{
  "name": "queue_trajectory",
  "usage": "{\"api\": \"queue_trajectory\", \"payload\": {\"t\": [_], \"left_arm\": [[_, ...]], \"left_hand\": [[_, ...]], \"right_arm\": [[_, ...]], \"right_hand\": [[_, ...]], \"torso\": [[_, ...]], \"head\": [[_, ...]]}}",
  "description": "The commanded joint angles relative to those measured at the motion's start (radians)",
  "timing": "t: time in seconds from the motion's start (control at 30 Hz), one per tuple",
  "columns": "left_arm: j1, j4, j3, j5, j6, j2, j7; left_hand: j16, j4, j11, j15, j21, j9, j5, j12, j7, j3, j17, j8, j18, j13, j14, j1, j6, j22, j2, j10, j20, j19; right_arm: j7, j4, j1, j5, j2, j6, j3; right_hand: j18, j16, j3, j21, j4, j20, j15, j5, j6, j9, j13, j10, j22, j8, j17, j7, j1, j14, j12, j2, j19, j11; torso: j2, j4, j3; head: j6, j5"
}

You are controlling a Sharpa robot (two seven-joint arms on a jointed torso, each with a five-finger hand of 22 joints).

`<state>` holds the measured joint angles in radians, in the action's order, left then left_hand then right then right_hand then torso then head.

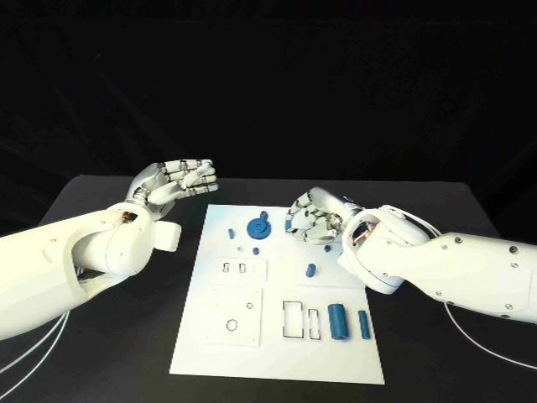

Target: Assemble the parts on the task board

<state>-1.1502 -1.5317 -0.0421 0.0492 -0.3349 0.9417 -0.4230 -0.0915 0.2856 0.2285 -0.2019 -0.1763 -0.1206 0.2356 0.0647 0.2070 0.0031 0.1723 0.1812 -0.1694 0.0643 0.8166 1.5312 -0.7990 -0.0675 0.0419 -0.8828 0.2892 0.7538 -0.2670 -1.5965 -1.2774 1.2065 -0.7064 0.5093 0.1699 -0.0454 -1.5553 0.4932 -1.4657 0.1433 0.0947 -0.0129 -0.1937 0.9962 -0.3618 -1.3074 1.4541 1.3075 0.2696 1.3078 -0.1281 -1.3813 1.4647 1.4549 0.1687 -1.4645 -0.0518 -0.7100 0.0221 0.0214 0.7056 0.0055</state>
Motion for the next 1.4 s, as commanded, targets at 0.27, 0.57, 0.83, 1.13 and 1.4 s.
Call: {"api": "queue_trajectory", "payload": {"t": [0.27, 0.57, 0.83, 1.13, 1.4], "left_arm": [[-0.001, 0.001, 0.0, -0.003, 0.021, -0.01, 0.0], [-0.001, 0.001, 0.0, -0.006, 0.03, -0.013, 0.008], [-0.001, 0.001, 0.0, -0.005, 0.032, -0.014, 0.01], [-0.001, 0.003, 0.0, -0.005, 0.036, -0.015, 0.011], [-0.001, 0.004, 0.0, -0.004, 0.038, -0.016, 0.012]], "left_hand": [[0.008, 0.001, 0.001, -0.001, 0.004, 0.002, -0.004, 0.0, 0.064, -0.007, -0.002, -0.002, 0.004, -0.001, -0.009, 0.005, 0.005, -0.001, -0.003, 0.008, 0.001, -0.003], [0.008, 0.001, 0.001, -0.001, 0.004, 0.001, -0.004, 0.001, 0.063, -0.007, -0.002, -0.002, 0.004, -0.001, -0.009, 0.005, 0.005, -0.001, -0.003, 0.007, 0.001, -0.003], [0.008, 0.001, 0.001, -0.001, 0.004, 0.001, -0.004, 0.001, 0.063, -0.007, -0.002, -0.002, 0.004, -0.001, -0.009, 0.005, 0.005, -0.001, -0.003, 0.007, 0.001, -0.003], [0.008, 0.001, 0.001, -0.001, 0.004, 0.001, -0.004, 0.001, 0.063, -0.007, -0.002, -0.002, 0.004, -0.001, -0.009, 0.005, 0.005, -0.001, -0.003, 0.007, 0.001, -0.003], [0.008, 0.001, 0.001, -0.001, 0.004, 0.001, -0.004, 0.001, 0.063, -0.007, -0.002, -0.002, 0.004, -0.001, -0.009, 0.005, 0.005, -0.001, -0.003, 0.007, 0.001, -0.003]], "right_arm": [[-0.097, -0.002, 0.043, 0.12, 0.09, -0.015, 0.003], [-0.119, 0.011, 0.086, 0.176, 0.14, -0.019, 0.009], [-0.131, 0.021, 0.11, 0.203, 0.162, -0.015, 0.011], [-0.139, 0.027, 0.124, 0.213, 0.179, -0.016, 0.011], [-0.142, 0.032, 0.133, 0.217, 0.19, -0.017, 0.011]], "right_hand": [[0.014, -0.003, 0.009, -0.004, 0.0, -0.005, -0.007, -0.003, -0.003, -0.002, -0.108, -0.003, 0.176, 0.003, 0.22, 0.001, 0.004, 0.097, -0.005, -0.013, -0.03, 0.005], [0.014, -0.003, 0.009, -0.001, -0.001, -0.005, -0.007, -0.003, -0.003, -0.002, -0.108, -0.003, 0.174, 0.003, 0.219, 0.0, 0.005, 0.096, -0.005, -0.013, -0.028, 0.005], [0.014, -0.003, 0.01, -0.002, -0.001, -0.005, -0.007, -0.003, -0.003, -0.003, -0.112, 0.0, 0.175, 0.003, 0.22, 0.001, 0.006, 0.096, -0.002, -0.013, -0.029, 0.005], [0.015, -0.003, 0.01, -0.004, -0.001, -0.005, -0.007, -0.002, -0.003, -0.003, -0.113, 0.0, 0.176, 0.004, 0.219, 0.001, 0.007, 0.096, -0.001, -0.013, -0.03, 0.005], [0.014, -0.003, 0.011, -0.003, -0.002, -0.005, -0.007, -0.002, -0.002, -0.003, -0.112, 0.0, 0.176, 0.005, 0.22, 0.001, 0.008, 0.096, -0.002, -0.012, -0.03, 0.005]], "torso": [[0.002, 0.002, 0.0028], [0.001, 0.0017, 0.0016], [0.0, 0.0017, 0.0004], [0.001, 0.0015, 0.0007], [0.001, 0.0006, 0.0007]], "head": [[0.008, 0.027], [0.019, 0.038], [0.025, 0.04], [0.03, 0.041], [0.033, 0.044]]}}
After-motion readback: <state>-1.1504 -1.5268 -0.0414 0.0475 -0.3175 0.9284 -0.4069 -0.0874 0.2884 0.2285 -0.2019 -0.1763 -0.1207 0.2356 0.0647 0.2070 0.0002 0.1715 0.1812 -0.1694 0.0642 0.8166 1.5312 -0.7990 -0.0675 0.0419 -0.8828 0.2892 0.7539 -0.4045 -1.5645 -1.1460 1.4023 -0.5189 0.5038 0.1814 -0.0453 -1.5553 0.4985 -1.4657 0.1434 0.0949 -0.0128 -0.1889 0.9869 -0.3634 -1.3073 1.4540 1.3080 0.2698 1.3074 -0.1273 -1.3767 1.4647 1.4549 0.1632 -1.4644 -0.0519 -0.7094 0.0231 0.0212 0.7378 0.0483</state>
